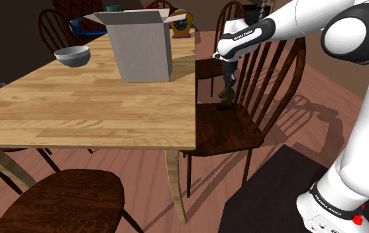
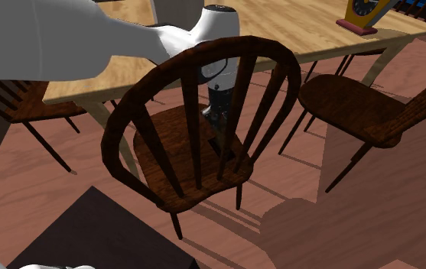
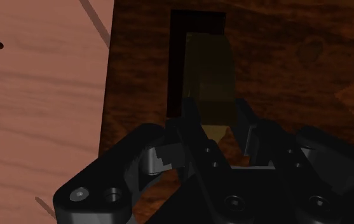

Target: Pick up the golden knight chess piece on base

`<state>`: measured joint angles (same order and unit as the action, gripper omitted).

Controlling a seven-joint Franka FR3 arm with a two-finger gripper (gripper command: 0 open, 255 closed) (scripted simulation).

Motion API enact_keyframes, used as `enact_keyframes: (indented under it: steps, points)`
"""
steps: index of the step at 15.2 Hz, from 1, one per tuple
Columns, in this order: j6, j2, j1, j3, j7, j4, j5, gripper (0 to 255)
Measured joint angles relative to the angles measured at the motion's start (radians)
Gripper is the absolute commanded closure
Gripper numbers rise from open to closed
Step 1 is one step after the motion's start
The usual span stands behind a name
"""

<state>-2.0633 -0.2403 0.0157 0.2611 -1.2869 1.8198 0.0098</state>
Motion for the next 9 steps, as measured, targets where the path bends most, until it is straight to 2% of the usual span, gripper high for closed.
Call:
enact_keyframes:
  steps: [9]
  points:
    - [0.105,0.028,0.002,0.002,0.003,-0.078,-0.008,255]
